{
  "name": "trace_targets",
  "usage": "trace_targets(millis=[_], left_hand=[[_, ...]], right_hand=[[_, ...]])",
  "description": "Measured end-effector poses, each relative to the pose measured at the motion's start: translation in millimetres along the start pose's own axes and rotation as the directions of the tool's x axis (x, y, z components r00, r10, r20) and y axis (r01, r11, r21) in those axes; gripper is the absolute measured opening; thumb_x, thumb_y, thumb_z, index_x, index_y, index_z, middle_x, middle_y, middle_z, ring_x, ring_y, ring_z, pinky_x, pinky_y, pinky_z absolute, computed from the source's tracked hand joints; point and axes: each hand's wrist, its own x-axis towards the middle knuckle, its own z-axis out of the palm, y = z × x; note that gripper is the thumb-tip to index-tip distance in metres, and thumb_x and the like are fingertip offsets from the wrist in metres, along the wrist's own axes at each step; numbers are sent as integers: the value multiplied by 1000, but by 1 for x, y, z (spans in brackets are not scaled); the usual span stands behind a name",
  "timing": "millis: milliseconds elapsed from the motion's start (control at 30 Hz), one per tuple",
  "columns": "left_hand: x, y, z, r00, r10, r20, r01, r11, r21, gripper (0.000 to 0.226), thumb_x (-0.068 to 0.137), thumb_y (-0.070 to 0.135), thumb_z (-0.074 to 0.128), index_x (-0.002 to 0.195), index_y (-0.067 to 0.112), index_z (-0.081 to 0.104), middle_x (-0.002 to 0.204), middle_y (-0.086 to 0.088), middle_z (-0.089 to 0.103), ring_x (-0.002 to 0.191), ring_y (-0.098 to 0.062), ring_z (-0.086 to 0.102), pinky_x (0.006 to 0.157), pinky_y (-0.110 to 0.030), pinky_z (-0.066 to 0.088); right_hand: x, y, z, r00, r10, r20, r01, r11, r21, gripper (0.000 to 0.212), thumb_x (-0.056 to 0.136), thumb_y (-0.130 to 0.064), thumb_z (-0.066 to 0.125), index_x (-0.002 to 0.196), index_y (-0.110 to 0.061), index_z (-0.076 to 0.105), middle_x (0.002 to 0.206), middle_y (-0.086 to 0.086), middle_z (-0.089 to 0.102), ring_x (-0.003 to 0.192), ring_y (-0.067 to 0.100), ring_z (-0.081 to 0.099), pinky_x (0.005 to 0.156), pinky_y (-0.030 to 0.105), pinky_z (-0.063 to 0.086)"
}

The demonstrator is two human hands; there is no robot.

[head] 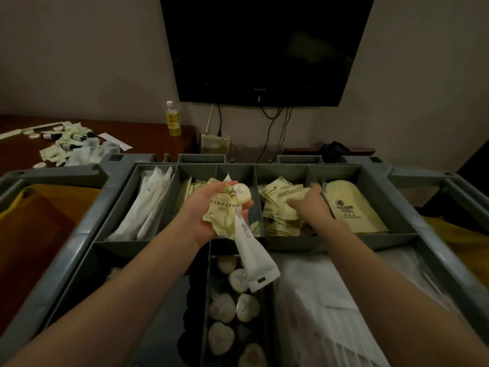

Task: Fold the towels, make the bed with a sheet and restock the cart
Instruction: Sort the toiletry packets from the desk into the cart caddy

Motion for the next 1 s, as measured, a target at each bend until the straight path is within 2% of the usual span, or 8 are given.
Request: trace_targets(millis=[100,267,333,433,667,767,867,1000], left_hand=[[1,-4,0,1000,1,-2,-1,1000,-18,26,95,21,45,111,7,60,115,-21,60,89,-35,63,73,-40,50],[-1,-10,5,998,50,32,-48,998,-50,30,98,24,40,114,8,60,101,-16,67,84,-30,66,73,-40,53],[-1,-13,8,997,64,46,-61,996,-58,32,99,26,39,107,7,62,92,-14,69,76,-27,69,66,-37,57],[-4,-15,12,997,42,64,-38,997,-62,36,99,33,37,103,9,63,84,-12,70,71,-25,70,63,-34,56],[-15,-22,11,998,53,-21,-55,986,-155,37,95,38,43,106,8,63,78,-16,71,66,-29,70,70,-41,50],[-19,-22,10,995,93,-45,-99,981,-168,37,97,36,41,103,7,63,77,-16,71,67,-29,69,68,-40,52],[-21,-18,8,992,121,-37,-126,966,-226,45,98,42,36,104,7,63,88,-18,70,85,-31,64,80,-43,48],[-20,-14,-1,995,67,-67,-77,984,-159,48,96,46,41,120,11,61,105,-12,65,93,-26,62,80,-36,50]], right_hand=[[-7,1,4,930,-334,-152,284,918,-279,63,92,-24,59,147,-14,28,149,9,34,138,26,30,111,37,29],[-58,-51,5,760,-649,-37,649,754,102,23,96,-23,52,114,-18,65,109,-6,59,104,10,54,90,29,47],[-71,-67,5,694,-707,133,713,701,7,27,94,-32,54,118,-23,63,115,-5,55,110,13,49,90,29,45],[-70,-75,7,717,-639,280,695,686,-215,45,90,-46,56,130,-25,53,128,0,50,121,20,40,97,35,39],[-76,-87,10,777,-495,388,599,770,-217,49,86,-46,63,126,-20,51,109,-3,57,97,16,57,85,36,51],[-79,-94,8,755,-503,421,588,803,-94,37,86,-38,66,114,-17,57,88,-5,56,76,13,58,70,34,53],[-79,-97,9,761,-547,350,548,830,105,18,87,-35,65,95,-20,59,85,-4,58,79,14,59,65,28,51],[-75,-97,14,833,-511,214,379,808,452,10,88,-28,65,85,-21,60,86,-1,62,79,13,60,67,25,51]])
